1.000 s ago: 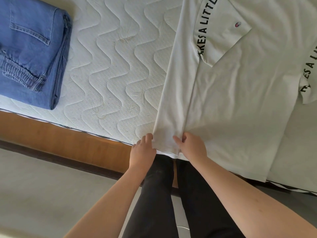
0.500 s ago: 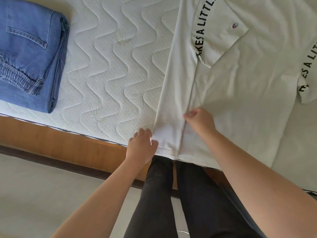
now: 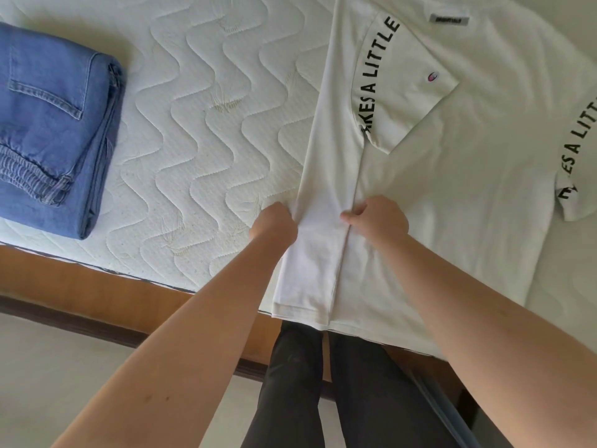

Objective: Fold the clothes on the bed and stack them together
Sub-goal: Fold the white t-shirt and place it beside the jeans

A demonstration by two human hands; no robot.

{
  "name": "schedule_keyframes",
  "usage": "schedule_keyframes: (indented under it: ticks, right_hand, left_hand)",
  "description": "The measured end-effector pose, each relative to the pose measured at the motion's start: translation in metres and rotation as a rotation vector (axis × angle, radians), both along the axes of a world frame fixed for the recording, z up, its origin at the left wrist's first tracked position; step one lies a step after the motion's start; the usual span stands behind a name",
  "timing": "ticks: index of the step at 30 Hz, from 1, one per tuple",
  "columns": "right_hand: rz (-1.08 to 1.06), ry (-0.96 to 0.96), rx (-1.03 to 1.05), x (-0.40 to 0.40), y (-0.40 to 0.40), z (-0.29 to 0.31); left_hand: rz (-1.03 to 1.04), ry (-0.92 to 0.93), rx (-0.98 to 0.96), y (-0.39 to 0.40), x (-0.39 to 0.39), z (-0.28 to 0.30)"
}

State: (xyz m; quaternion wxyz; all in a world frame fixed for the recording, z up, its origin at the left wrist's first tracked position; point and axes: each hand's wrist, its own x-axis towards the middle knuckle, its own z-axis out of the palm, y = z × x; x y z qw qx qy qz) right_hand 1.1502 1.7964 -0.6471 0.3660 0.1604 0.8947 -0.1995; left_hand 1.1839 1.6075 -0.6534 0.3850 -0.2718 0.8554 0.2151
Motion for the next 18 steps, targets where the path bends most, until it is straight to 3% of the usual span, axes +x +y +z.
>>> schedule_keyframes:
  ticks: [5, 11, 14, 18]
  right_hand:
    - [-0.301, 0.182, -0.297, -0.043, 0.000, -0.002]
    - [-0.560, 0.187, -0.467, -0.077, -0.002, -0.004]
    - [-0.536, 0.176, -0.405, -0.081, 0.002, -0.009]
    - [-0.222, 0.365, -0.148, -0.089, 0.003, -0.009]
  left_hand:
    - [0.128, 0.341, 0.160, 0.004, -0.049, -0.003]
    - [0.177, 0.296, 0.139, 0.007, -0.109, -0.012]
    - [0.135, 0.264, 0.110, 0.005, -0.120, -0.013]
    - [0.159, 0.365, 0.171, 0.005, -0.132, -0.014]
